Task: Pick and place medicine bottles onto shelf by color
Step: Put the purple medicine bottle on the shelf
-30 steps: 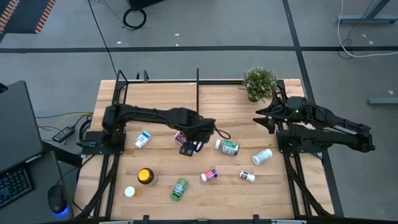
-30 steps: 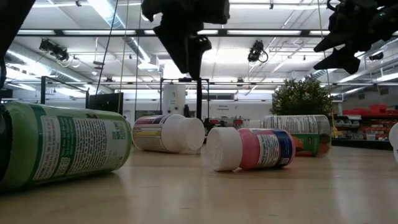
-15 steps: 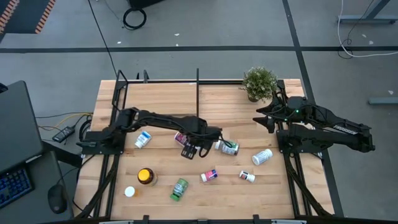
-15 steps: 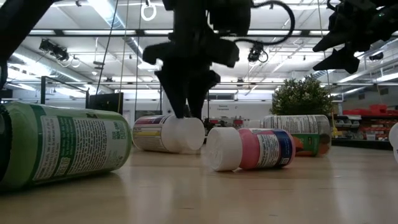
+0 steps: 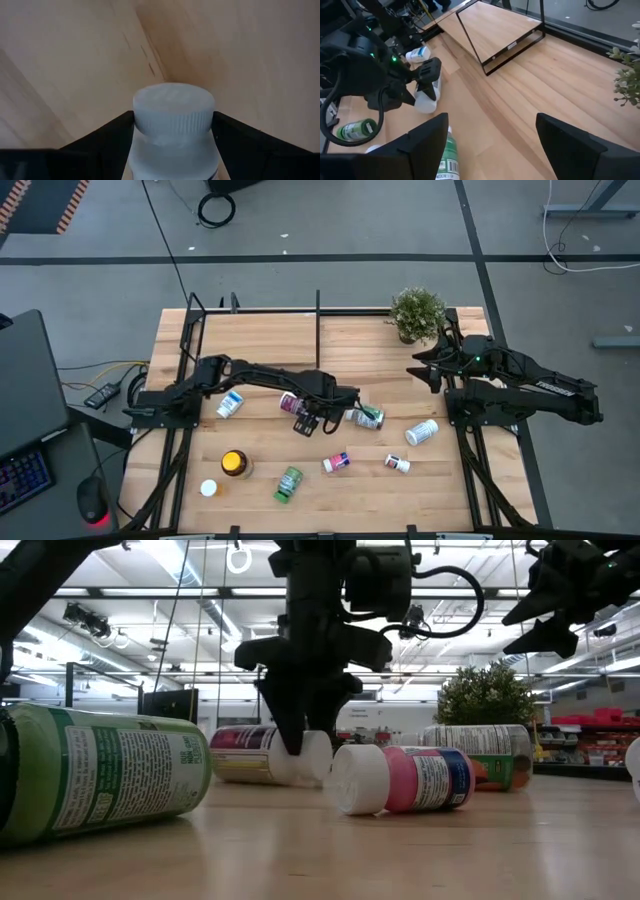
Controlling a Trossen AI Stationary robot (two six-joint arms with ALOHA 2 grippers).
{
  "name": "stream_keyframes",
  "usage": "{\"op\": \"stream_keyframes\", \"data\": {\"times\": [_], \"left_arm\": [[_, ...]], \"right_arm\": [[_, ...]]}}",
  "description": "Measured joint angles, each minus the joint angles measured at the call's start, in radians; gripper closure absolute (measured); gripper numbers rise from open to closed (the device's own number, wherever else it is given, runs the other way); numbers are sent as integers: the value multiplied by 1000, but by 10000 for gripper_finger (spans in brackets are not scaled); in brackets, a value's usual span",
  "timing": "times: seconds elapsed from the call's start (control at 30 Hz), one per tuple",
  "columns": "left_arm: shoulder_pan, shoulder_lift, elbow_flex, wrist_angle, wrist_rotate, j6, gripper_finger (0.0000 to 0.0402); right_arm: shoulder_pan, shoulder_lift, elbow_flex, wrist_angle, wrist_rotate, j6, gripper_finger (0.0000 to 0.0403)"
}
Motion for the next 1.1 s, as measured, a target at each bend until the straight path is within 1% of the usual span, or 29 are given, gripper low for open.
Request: {"op": "stream_keyframes", "data": {"times": [0.2, 0.37, 0.43, 0.6, 0.77, 0.87, 0.93, 1.03, 1.1], "left_arm": [[1, 0, -56, 90, 0, -47, 131], [0, -3, -77, 121, -8, -82, 153], [0, -3, -77, 119, -30, -103, 161], [-1, 1, -48, 82, -79, -110, 163], [-18, -5, -16, 64, -184, -160, 164], [-18, -15, 40, -5, -202, -245, 164], [-8, -41, 69, -18, -203, -322, 164], [15, -95, 82, 16, -211, -451, 164], [26, -139, 82, 33, -234, -518, 164]], "right_arm": [[0, 0, 0, -6, 5, 1, 94], [0, 0, 0, -7, 7, 1, 98], [0, 0, 0, -7, 14, 1, 101], [0, 0, 0, -8, 16, 1, 110], [0, 0, 0, -7, 17, 1, 117], [0, 0, 0, -8, 17, 4, 120], [0, 0, 0, -8, 17, 4, 122], [0, -1, 0, -8, 17, 4, 123], [0, -2, 0, -7, 16, 5, 123]]}}
